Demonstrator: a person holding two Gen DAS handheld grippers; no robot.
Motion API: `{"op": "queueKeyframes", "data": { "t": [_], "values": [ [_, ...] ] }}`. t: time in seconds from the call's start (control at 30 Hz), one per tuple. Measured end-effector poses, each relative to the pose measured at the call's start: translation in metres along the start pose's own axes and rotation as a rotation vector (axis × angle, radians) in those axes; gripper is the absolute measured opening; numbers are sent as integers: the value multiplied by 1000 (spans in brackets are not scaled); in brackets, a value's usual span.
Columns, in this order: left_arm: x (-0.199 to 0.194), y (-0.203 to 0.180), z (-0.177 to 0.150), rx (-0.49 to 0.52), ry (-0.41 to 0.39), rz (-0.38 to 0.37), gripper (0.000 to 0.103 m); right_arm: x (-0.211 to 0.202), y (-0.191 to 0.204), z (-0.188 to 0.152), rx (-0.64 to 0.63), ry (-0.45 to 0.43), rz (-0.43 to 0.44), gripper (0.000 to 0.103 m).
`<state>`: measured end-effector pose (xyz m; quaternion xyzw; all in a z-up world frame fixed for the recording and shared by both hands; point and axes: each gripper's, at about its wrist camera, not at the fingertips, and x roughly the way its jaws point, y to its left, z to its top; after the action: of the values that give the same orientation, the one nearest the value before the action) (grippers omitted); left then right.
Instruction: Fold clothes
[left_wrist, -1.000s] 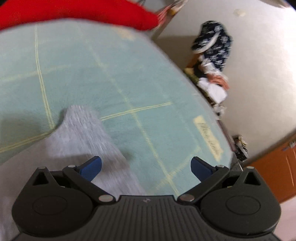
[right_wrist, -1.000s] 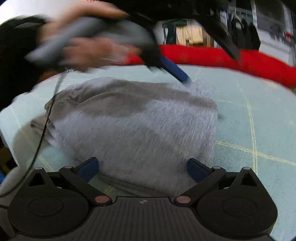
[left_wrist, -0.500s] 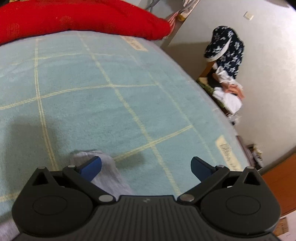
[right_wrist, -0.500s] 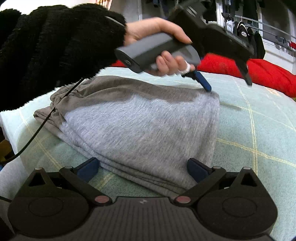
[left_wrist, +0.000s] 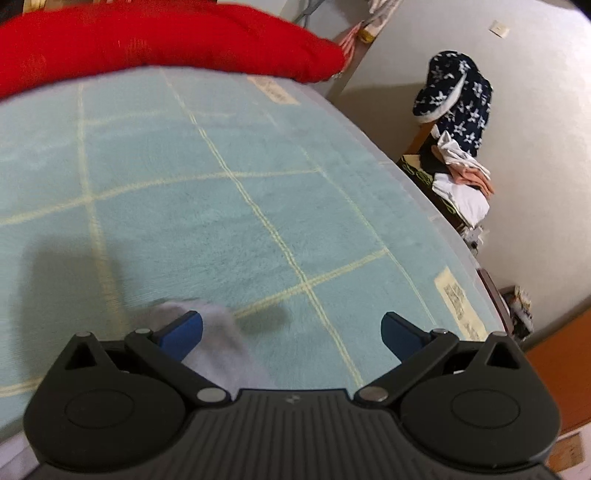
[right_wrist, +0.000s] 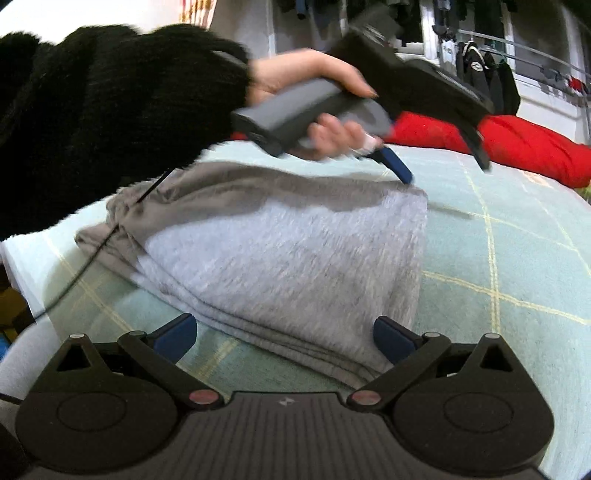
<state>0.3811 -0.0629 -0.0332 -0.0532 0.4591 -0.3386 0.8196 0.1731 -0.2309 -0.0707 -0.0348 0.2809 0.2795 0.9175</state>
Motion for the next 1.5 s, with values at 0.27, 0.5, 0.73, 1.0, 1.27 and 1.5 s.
{"op": "queueKeyframes", "data": {
  "t": [0.27, 0.5, 0.73, 1.0, 1.27, 1.5],
  "values": [
    [-70, 21, -73, -19, 56, 57, 102, -8, 17, 1, -27, 12, -16, 103],
    [-111, 26, -143, -83, -12, 78, 102, -21, 23, 0, -13, 17, -32, 103],
    [-123, 26, -183, -107, -27, 91, 102, -28, 27, 3, 1, 8, -38, 103],
    [-153, 34, -191, -151, -87, 62, 102, -38, 28, 14, -13, -21, -43, 103],
    [-186, 62, -127, -175, -202, 36, 102, -9, 58, 51, -136, -51, 115, 103],
    [-124, 112, -110, -308, -95, 38, 102, 52, 75, 71, -102, 16, 264, 103]
  ]
}}
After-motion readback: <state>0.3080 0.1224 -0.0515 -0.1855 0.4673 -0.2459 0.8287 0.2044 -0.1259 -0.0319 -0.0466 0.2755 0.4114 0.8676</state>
